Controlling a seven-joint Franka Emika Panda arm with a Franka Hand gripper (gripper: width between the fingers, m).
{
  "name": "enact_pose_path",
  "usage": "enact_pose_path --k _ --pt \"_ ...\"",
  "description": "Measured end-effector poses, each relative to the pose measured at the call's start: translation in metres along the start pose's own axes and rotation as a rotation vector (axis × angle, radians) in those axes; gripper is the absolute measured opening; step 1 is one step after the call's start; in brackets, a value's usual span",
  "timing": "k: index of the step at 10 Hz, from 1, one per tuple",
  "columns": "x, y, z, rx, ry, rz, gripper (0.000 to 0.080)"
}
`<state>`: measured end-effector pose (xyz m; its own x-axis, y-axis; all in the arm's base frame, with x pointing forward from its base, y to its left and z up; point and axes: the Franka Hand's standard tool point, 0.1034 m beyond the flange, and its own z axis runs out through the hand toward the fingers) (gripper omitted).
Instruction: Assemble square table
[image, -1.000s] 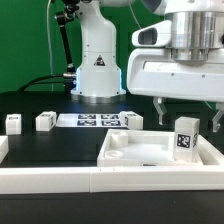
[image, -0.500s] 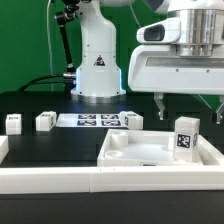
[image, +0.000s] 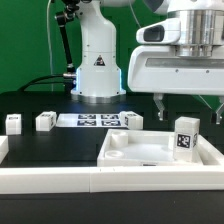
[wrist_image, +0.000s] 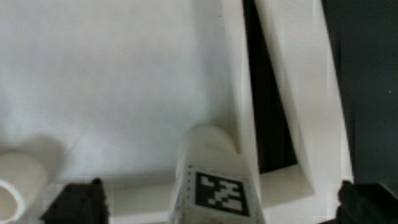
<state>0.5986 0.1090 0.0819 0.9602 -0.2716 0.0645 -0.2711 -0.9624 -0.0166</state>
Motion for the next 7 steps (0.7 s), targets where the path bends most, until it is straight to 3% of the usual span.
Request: enact_pose_path --k 5,7 --pt "-0.018 0.015 -0.002 -0.003 -0.023 -0.223 0.0649" --pt "-0.017 0.014 0.0 -0.004 -0.024 -0.221 0.0649"
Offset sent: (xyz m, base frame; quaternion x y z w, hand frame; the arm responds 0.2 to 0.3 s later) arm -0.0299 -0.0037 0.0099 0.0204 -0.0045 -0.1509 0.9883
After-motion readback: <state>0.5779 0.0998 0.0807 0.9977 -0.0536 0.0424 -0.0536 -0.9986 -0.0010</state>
